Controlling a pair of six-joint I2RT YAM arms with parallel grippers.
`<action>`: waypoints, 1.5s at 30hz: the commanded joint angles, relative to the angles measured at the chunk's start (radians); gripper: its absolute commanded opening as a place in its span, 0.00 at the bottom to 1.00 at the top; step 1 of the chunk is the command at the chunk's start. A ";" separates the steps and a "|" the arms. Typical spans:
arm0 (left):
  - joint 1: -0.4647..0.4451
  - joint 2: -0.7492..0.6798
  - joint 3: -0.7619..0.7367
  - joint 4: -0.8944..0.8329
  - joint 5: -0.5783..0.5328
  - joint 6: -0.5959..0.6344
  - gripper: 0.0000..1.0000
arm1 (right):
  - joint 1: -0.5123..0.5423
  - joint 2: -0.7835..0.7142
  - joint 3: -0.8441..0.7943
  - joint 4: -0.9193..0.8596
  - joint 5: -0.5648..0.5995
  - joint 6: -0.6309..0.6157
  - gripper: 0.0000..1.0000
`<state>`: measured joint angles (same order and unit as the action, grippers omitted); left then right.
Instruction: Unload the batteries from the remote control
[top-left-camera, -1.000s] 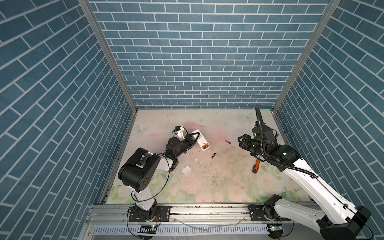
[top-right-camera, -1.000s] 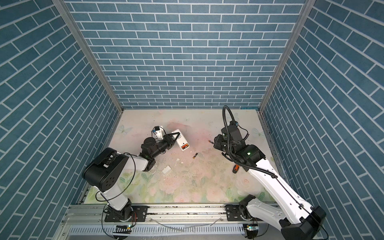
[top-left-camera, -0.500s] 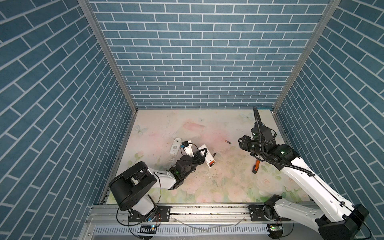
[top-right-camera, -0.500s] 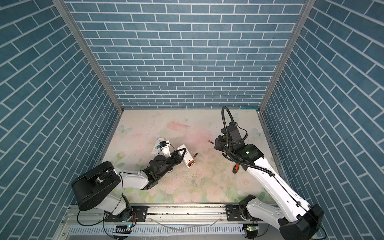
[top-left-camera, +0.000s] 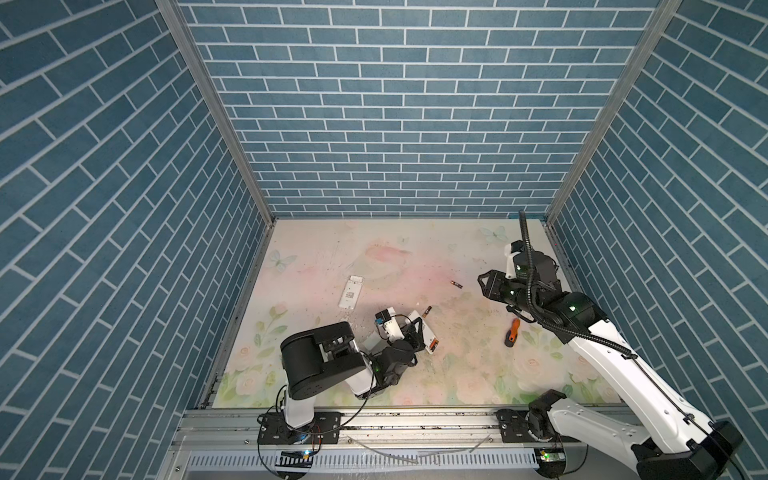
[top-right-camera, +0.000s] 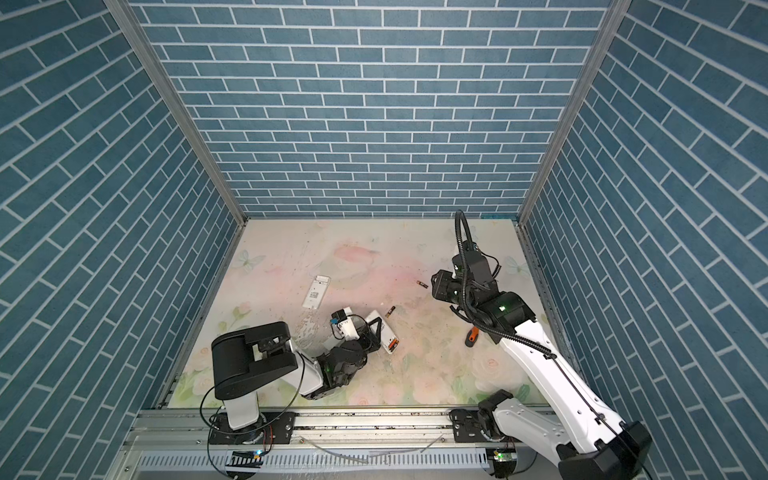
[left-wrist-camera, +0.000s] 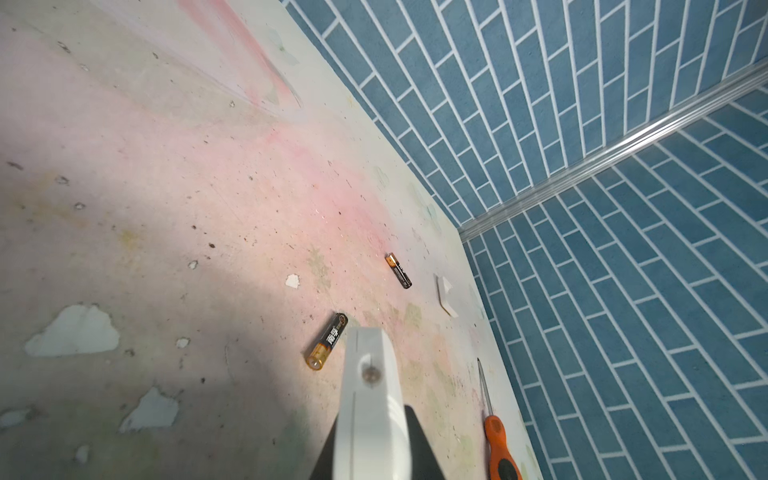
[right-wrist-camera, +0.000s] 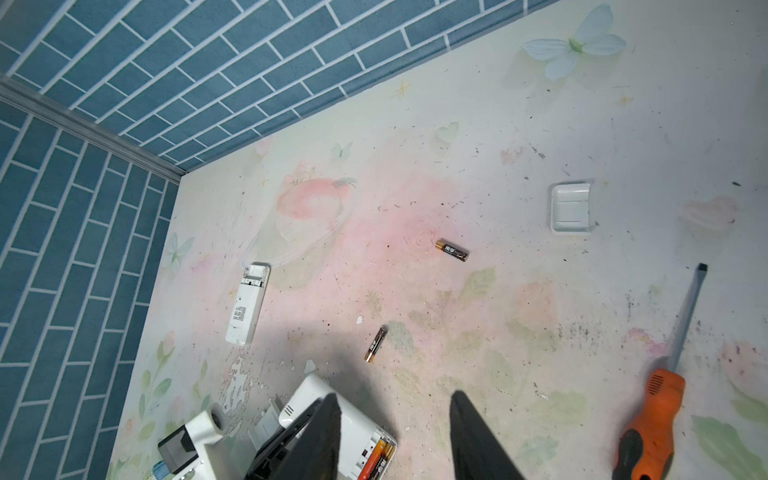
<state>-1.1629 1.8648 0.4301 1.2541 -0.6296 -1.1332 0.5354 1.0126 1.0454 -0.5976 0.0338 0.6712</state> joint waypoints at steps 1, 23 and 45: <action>-0.032 -0.002 0.018 0.023 -0.088 -0.011 0.00 | -0.008 -0.011 -0.037 0.030 -0.047 -0.037 0.44; -0.108 0.056 -0.115 0.122 -0.183 -0.089 0.40 | -0.008 -0.085 -0.104 0.058 -0.062 0.017 0.44; -0.161 -0.021 -0.221 0.075 -0.208 -0.157 0.44 | -0.008 -0.069 -0.149 0.113 -0.082 0.050 0.44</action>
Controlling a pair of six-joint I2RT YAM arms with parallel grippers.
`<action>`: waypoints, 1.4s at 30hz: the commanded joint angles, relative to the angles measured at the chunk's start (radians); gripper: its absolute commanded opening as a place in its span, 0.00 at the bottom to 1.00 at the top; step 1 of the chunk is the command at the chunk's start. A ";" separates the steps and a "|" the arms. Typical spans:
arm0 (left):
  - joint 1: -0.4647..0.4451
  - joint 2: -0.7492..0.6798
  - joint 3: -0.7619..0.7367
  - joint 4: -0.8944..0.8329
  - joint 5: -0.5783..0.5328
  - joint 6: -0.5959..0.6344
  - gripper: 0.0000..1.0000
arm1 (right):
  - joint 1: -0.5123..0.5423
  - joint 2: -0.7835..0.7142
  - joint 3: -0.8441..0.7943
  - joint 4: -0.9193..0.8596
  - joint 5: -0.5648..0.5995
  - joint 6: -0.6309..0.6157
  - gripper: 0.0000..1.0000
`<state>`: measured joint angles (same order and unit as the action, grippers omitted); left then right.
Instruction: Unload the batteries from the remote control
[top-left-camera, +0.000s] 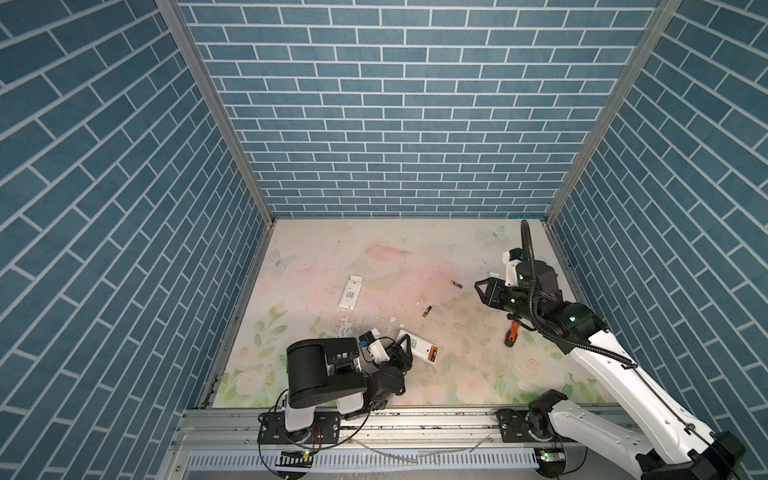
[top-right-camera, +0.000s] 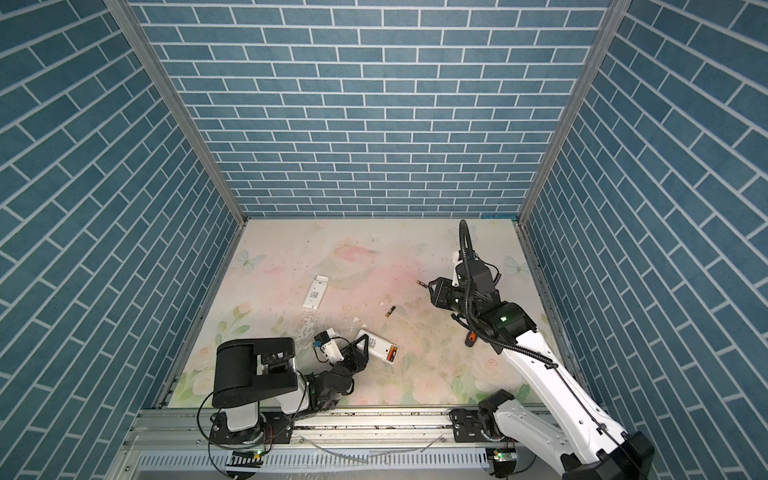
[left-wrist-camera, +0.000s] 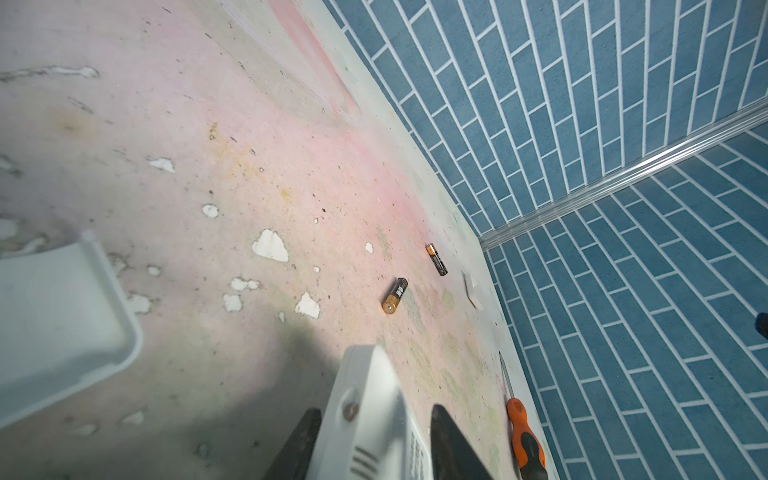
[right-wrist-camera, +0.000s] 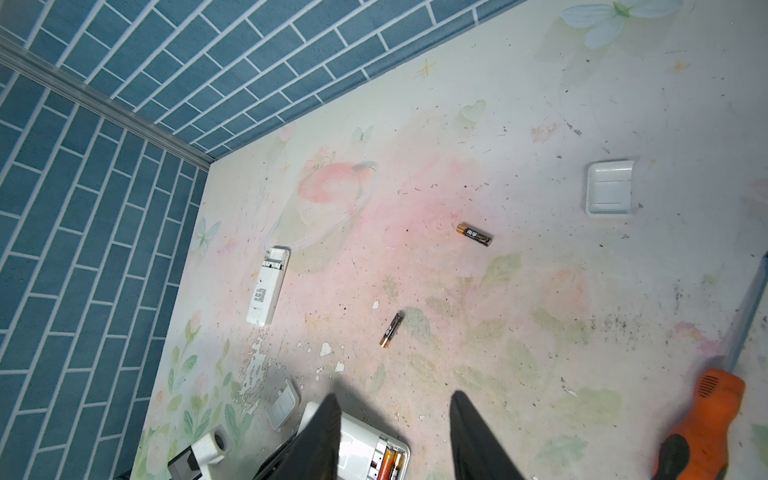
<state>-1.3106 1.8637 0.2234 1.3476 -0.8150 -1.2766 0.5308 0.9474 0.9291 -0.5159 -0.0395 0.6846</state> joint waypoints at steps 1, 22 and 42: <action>-0.015 -0.022 -0.019 -0.022 -0.020 -0.013 0.44 | -0.003 -0.004 -0.037 0.036 -0.009 0.039 0.44; -0.025 -0.399 0.000 -0.658 0.020 -0.109 0.50 | 0.000 -0.022 -0.060 0.040 0.024 0.052 0.44; 0.405 -0.464 0.755 -1.954 0.893 0.962 0.65 | 0.000 -0.072 0.043 -0.280 0.171 0.112 0.45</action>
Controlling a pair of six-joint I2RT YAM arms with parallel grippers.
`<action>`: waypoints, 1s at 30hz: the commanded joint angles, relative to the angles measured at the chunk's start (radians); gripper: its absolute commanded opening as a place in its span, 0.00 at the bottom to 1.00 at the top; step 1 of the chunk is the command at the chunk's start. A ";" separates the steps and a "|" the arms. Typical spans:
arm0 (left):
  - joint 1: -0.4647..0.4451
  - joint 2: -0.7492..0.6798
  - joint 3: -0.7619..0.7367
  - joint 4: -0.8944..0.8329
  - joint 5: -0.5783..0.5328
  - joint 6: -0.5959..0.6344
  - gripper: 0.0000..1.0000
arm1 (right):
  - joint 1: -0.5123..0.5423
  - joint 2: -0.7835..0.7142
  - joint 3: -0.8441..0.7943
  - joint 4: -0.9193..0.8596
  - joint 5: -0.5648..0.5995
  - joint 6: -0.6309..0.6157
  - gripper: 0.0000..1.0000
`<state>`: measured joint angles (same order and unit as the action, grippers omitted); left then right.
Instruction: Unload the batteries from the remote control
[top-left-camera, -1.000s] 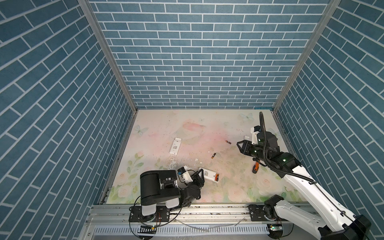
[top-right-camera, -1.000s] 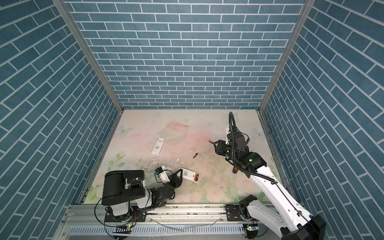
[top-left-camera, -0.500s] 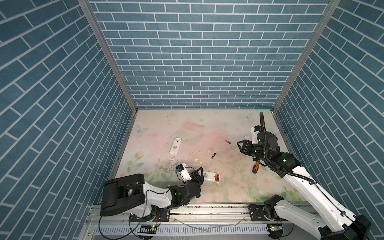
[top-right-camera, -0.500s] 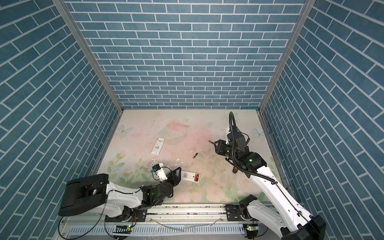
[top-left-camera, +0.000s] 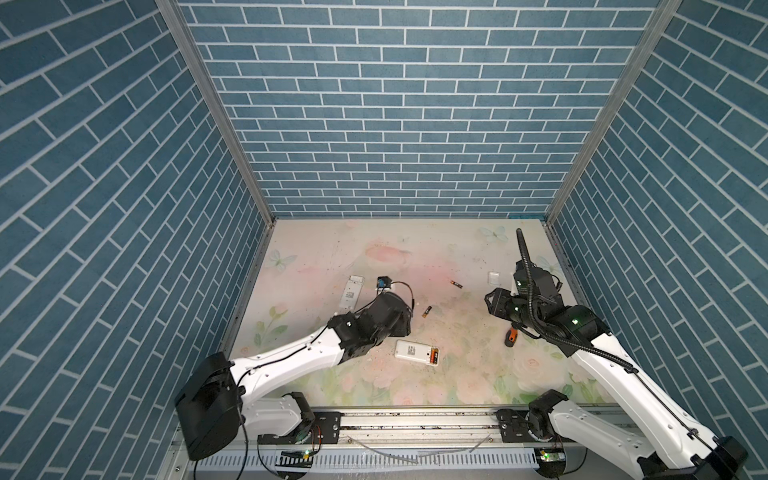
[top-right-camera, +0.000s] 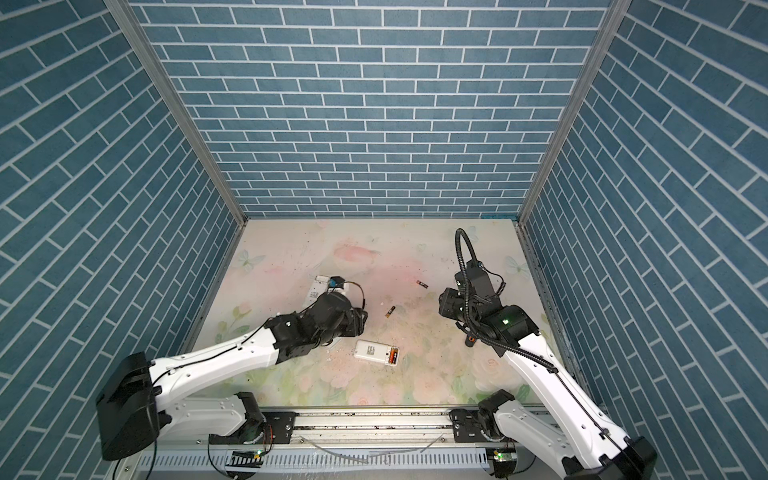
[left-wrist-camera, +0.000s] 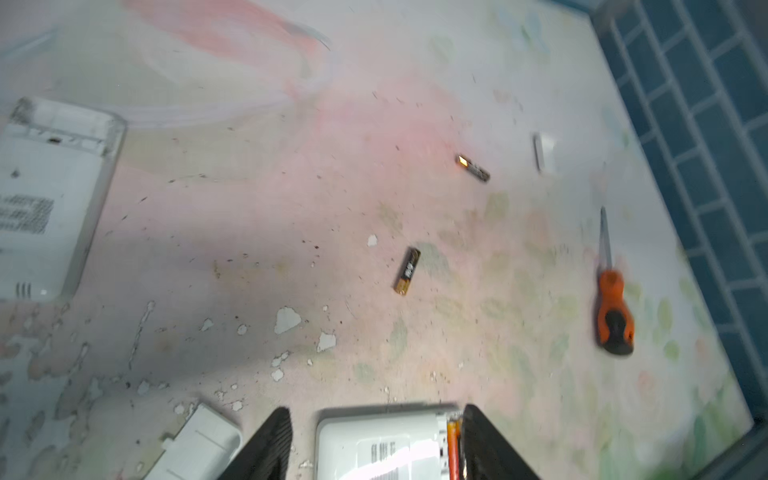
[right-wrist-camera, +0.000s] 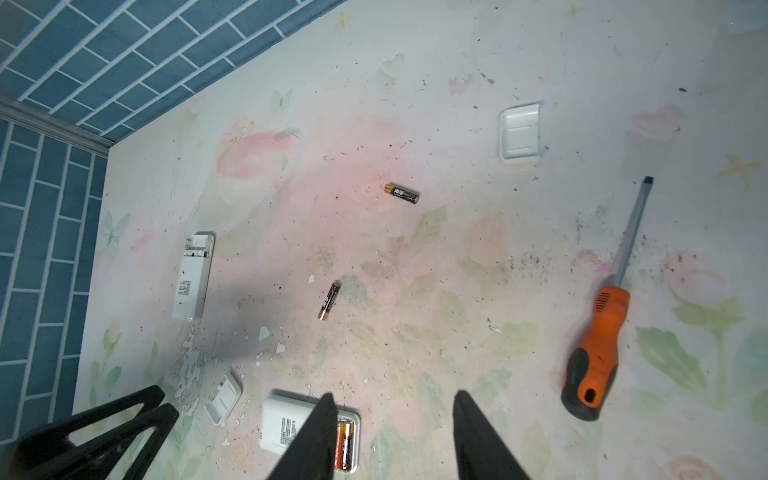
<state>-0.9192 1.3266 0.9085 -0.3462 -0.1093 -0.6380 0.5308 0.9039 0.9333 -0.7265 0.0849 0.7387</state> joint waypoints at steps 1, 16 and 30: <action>0.019 0.112 0.099 -0.262 0.213 0.370 0.63 | 0.000 -0.027 0.042 -0.083 0.043 0.061 0.39; 0.043 0.417 0.165 -0.123 0.267 0.464 0.56 | 0.003 -0.018 0.059 -0.192 0.032 0.047 0.33; 0.045 0.358 0.013 -0.010 0.317 0.349 0.55 | -0.014 0.059 0.068 -0.214 0.143 0.041 0.48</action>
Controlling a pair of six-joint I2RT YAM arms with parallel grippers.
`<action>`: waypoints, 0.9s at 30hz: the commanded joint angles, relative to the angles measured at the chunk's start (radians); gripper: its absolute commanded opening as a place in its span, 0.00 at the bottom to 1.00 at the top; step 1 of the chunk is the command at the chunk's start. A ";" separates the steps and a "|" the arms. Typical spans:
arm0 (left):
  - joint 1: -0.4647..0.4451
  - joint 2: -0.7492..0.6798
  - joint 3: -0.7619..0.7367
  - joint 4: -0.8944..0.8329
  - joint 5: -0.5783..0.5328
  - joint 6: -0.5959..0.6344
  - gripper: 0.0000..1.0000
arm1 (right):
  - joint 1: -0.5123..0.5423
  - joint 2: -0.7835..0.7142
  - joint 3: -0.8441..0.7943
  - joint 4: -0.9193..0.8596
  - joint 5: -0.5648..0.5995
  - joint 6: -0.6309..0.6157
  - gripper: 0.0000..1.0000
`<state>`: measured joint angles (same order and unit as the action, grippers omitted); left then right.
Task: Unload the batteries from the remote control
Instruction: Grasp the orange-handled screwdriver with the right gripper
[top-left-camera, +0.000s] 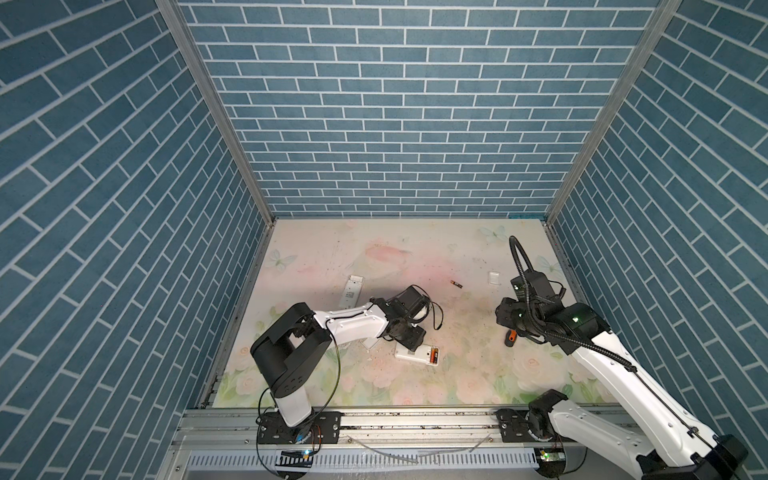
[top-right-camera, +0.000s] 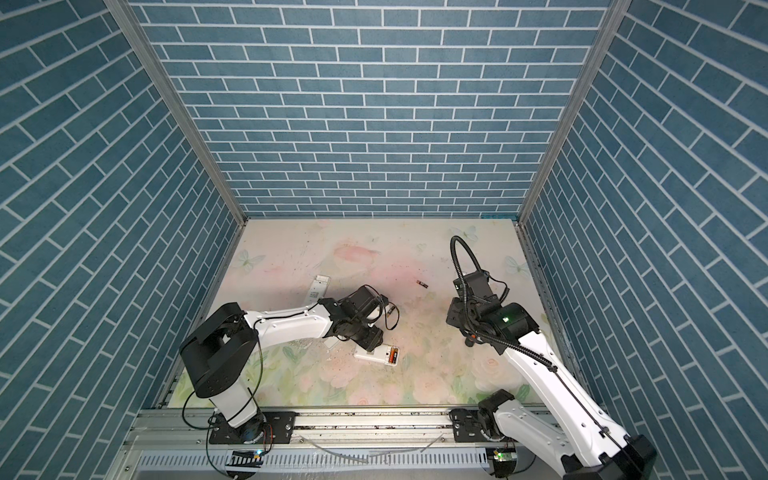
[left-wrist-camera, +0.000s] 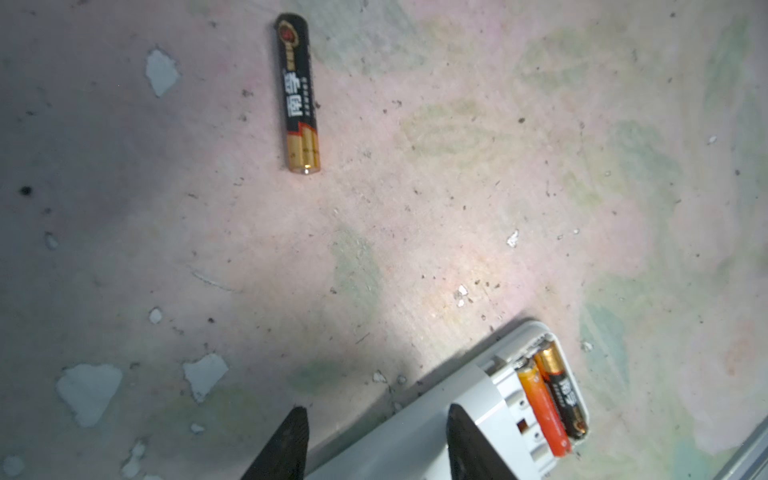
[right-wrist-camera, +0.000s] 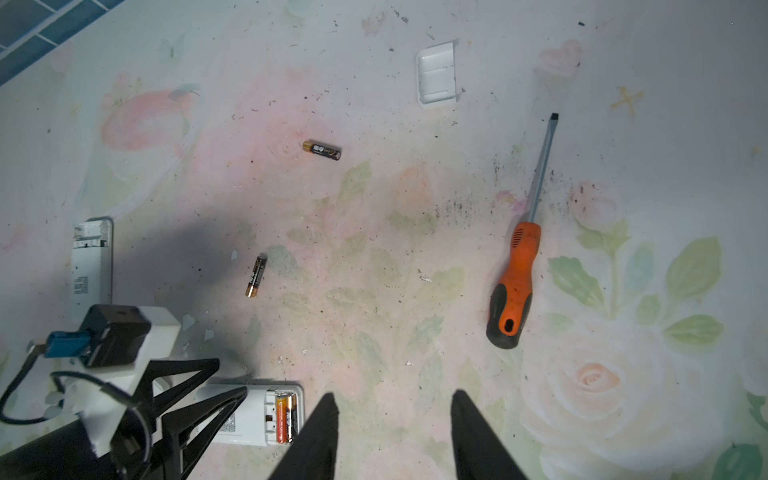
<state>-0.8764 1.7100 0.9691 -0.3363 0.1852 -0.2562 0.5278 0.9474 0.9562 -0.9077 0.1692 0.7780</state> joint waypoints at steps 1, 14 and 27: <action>0.002 -0.038 -0.061 -0.017 0.023 -0.041 0.55 | -0.021 0.023 0.044 -0.030 0.058 0.000 0.49; 0.001 -0.191 -0.205 0.026 0.044 -0.147 0.54 | -0.198 0.101 -0.056 0.034 -0.024 0.003 0.53; 0.000 -0.396 -0.131 -0.112 -0.016 -0.224 0.60 | -0.329 0.303 -0.178 0.145 -0.116 -0.037 0.56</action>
<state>-0.8783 1.3281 0.7799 -0.3729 0.2070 -0.4683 0.2050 1.2209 0.8139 -0.7914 0.0772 0.7593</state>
